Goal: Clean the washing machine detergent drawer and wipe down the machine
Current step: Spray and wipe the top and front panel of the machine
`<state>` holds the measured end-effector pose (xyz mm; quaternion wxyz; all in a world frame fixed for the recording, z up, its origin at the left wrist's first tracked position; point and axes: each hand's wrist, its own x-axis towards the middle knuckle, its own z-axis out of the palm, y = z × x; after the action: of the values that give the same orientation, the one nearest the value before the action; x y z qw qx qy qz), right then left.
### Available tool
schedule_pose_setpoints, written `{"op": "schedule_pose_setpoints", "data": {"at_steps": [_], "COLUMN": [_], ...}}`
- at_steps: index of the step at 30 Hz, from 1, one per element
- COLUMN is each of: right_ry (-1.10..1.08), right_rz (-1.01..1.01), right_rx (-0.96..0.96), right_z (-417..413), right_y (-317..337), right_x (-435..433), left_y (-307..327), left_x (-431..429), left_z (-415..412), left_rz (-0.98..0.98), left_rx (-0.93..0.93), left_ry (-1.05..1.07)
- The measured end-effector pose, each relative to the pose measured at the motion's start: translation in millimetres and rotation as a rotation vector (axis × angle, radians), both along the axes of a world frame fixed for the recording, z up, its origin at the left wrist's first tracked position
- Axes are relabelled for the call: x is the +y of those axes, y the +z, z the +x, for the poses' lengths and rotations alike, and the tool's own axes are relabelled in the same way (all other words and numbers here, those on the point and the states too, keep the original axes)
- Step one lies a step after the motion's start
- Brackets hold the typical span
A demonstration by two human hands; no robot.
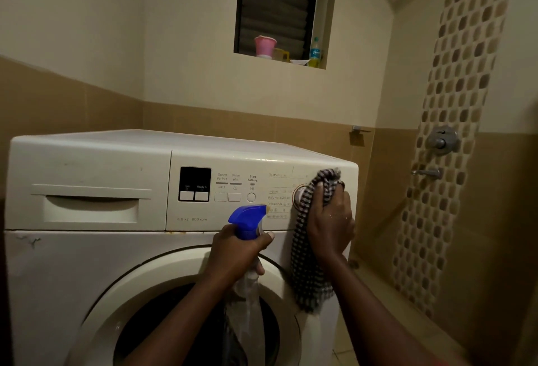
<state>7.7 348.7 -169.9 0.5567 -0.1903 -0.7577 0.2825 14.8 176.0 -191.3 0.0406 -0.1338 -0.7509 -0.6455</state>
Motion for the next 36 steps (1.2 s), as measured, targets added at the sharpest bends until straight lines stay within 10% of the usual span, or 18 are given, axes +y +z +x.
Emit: {"op": "schedule_pose_setpoints", "data": {"at_steps": [23,30,36], "right_ry": [0.001,-0.003,-0.051], "right_rz": [0.077,-0.199,0.048], "right_rx": [0.058,0.092,-0.015], "right_z": [-19.2,-10.7,-7.6], "right_y": [15.6,-9.0,-9.7], "right_x": [-12.7,-28.1,-21.8], "left_y": [0.9,0.2,0.4], "left_x": [-2.0,-4.3,-6.4], "left_z": [-1.7,2.5,4.3], "left_rz": [0.007,0.029,0.014], "left_rx": [0.012,-0.019,0.005], "left_ry": [-0.029,-0.025,-0.041]}}
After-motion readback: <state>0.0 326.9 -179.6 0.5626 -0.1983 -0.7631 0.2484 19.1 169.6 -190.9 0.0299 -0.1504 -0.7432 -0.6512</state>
